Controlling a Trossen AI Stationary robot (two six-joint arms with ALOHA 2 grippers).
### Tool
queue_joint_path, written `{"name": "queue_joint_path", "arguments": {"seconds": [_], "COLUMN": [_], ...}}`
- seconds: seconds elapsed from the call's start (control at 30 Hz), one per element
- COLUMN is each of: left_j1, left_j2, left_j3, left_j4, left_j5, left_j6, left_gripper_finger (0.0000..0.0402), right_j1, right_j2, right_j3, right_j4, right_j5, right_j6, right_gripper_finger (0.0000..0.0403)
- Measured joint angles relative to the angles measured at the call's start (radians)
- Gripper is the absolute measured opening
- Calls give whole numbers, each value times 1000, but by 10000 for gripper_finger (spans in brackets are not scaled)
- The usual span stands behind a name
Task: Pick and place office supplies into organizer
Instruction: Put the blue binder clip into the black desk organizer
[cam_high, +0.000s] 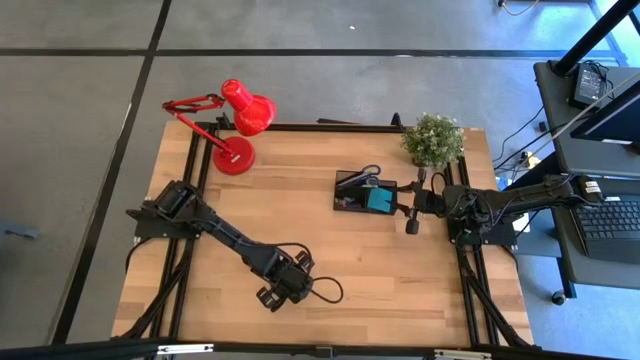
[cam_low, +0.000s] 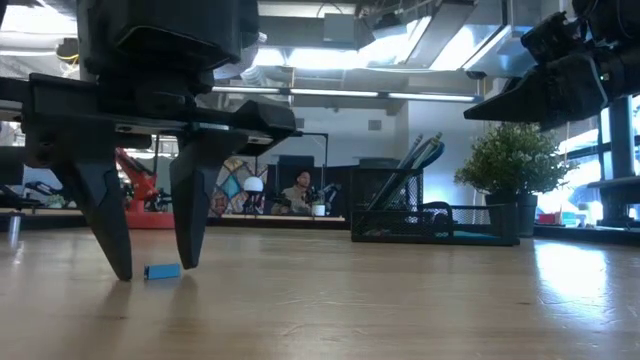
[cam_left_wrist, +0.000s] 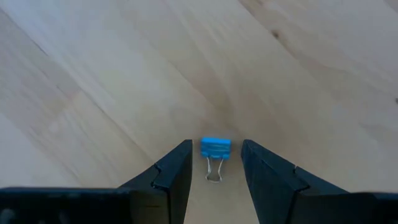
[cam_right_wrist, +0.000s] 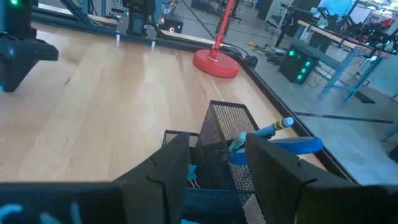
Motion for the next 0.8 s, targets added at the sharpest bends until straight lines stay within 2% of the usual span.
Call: {"name": "queue_joint_path", "arguments": {"seconds": [0.3,0.63,0.8], "left_j1": [20,26,25], "left_j2": [25,29,29], "left_j3": [-1,-2,-3], "left_j4": [22,23,28], "left_j5": [58,43,35], "left_j6": [-66,-69,-42], "left_gripper_finger": [138,137,118], "right_j1": [0,0,0], "right_j2": [0,0,0], "right_j3": [0,0,0], "right_j4": [-1,-1,-1], "right_j5": [0,0,0], "right_j6": [7,4,2], "right_gripper_finger": [162,162,162]}}
